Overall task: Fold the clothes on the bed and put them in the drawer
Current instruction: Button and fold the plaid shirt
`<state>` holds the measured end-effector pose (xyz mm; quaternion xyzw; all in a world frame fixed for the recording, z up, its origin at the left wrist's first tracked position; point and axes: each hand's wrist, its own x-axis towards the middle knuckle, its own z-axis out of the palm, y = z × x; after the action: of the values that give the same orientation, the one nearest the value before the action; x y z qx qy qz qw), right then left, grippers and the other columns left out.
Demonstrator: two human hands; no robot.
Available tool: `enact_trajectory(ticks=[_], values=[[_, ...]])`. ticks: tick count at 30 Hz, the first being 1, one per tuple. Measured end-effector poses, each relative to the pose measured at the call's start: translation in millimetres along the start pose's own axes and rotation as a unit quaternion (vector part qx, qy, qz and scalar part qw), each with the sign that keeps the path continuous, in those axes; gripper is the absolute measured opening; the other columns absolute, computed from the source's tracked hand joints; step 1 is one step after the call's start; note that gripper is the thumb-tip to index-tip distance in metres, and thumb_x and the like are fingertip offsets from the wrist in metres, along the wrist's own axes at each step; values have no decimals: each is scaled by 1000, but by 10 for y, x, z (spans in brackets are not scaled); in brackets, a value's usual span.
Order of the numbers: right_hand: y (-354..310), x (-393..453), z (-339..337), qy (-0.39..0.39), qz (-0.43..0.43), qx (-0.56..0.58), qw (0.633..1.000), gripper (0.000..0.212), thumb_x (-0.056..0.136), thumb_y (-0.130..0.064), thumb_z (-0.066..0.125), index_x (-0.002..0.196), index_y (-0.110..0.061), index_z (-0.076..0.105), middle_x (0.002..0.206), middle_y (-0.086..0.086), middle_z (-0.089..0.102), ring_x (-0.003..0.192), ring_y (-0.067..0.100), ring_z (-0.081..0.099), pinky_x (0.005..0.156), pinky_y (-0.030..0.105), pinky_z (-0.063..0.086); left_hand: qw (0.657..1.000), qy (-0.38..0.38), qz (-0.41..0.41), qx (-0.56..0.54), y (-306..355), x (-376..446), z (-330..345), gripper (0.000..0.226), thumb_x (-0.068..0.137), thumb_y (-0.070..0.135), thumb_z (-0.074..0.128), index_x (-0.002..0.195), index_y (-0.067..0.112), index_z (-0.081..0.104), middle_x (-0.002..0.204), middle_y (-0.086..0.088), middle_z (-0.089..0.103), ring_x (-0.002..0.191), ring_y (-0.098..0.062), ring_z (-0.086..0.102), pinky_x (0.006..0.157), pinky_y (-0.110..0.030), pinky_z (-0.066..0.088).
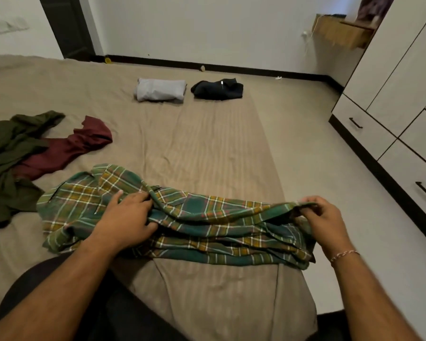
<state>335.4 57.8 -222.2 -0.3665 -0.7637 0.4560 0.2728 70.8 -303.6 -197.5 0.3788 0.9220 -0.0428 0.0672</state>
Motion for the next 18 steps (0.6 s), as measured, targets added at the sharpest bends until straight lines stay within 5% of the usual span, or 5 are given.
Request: enact_trajectory(ticks=[3,6,11,14,18], values=[[-104,55,-10,106,8,117,987,19,97,-2,60,95,-18,70,94,5,71,89,22,67,81,37,57,996,20,28,-86,36,42,-2,71,90,50,37,153,19,48,161,-5,41,147,-22,39,123,-35,27],[-9,134,-27,148,30,57,987,8,99,-17,63,98,-19,70,94,5,73,89,26,69,83,38,57,991,-7,23,-129,26,86,78,59,104,30,46,161,21,33,167,-6,30,152,-23,30,124,-32,23],[182,237,-75,-15,180,16,984,6,98,-17,66,103,-16,67,100,13,75,86,29,72,78,45,62,988,-63,-5,-143,58,188,174,61,107,28,43,164,23,24,172,-9,17,157,-25,20,126,-33,18],[140,225,-140,-95,146,18,985,21,94,-2,68,108,-16,66,94,8,75,82,25,74,61,31,58,987,-72,-19,-145,75,189,202,74,99,58,40,164,29,22,173,-8,13,157,-26,20,127,-41,22],[163,252,-152,10,136,110,985,34,88,18,48,79,-8,69,79,13,68,76,30,63,61,30,54,990,-72,-13,-123,149,164,214,107,77,96,5,163,36,22,173,-1,12,158,-22,16,124,-60,23]])
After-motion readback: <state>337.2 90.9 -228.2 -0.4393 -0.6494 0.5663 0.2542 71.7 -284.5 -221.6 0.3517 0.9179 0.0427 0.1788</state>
